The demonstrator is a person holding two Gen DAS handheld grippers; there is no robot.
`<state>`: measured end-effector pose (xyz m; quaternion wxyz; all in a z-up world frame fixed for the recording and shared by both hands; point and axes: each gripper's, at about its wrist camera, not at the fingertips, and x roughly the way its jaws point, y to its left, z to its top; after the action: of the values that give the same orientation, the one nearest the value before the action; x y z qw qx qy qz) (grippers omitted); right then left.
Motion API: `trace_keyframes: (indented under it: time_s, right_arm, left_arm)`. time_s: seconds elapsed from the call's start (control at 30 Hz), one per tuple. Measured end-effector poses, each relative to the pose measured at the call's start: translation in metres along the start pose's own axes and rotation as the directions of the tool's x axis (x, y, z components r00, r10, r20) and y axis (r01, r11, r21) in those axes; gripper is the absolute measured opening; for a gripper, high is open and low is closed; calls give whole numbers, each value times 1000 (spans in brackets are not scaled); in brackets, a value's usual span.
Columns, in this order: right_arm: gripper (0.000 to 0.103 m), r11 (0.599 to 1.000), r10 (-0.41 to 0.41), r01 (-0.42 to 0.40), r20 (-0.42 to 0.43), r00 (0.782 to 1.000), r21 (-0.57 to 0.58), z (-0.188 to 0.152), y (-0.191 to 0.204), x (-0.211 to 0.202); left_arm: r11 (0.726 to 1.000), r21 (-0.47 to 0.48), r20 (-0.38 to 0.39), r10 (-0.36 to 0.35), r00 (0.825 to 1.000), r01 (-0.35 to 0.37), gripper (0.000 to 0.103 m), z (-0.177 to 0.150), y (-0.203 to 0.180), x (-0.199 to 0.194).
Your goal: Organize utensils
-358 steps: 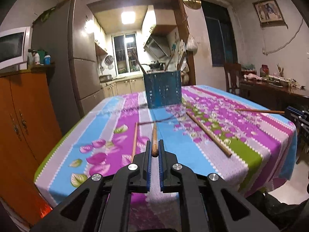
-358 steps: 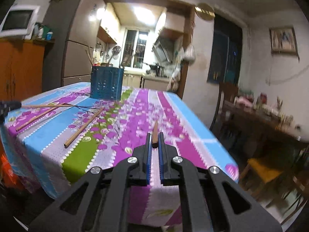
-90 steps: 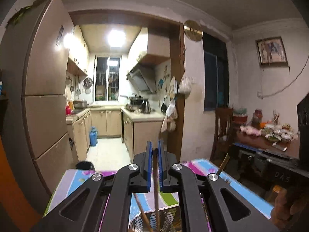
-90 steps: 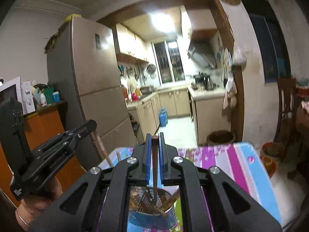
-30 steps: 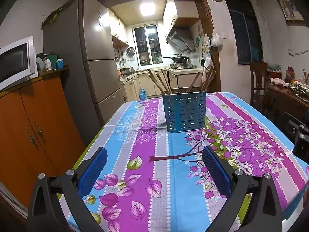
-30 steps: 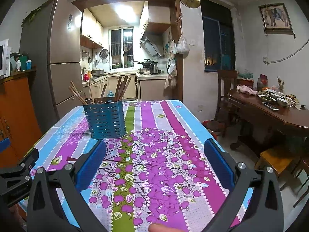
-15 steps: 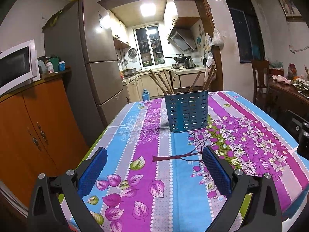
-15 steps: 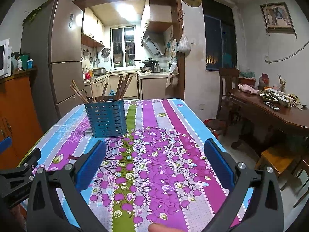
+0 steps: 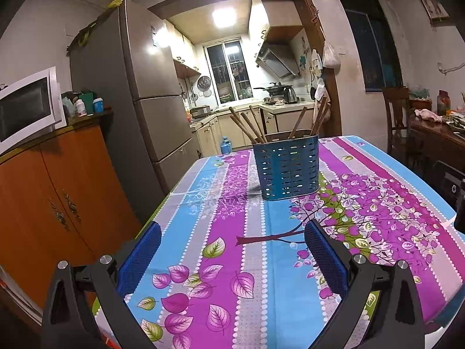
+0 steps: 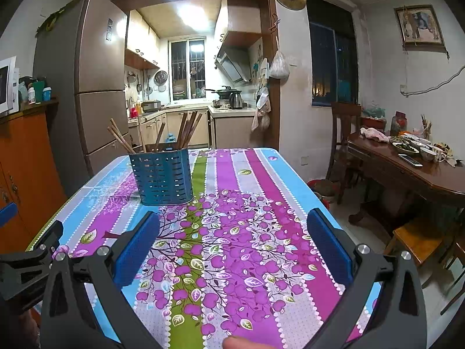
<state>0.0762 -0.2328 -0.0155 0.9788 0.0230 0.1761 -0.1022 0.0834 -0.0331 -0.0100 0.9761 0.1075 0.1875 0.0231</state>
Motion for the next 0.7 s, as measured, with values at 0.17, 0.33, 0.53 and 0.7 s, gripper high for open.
trace_keyframes:
  time_s: [0.17, 0.33, 0.53, 0.7]
  right_arm:
    - [98, 1000, 5, -5, 1, 1000, -12, 2, 1, -2]
    - [98, 1000, 5, -5, 7, 1000, -22, 4, 4, -3]
    - [98, 1000, 5, -5, 7, 1000, -31, 4, 7, -3]
    - [98, 999, 5, -5, 5, 1000, -40, 4, 9, -3]
  left_arm:
    - [1000, 1, 2, 1, 1000, -1, 98, 0, 0, 0]
    - [1000, -5, -6, -3, 1000, 3, 98, 1, 0, 1]
    - [1000, -12, -5, -8, 1000, 8, 98, 2, 2, -1]
    - [1000, -12, -3, -10, 1000, 10, 98, 3, 2, -2]
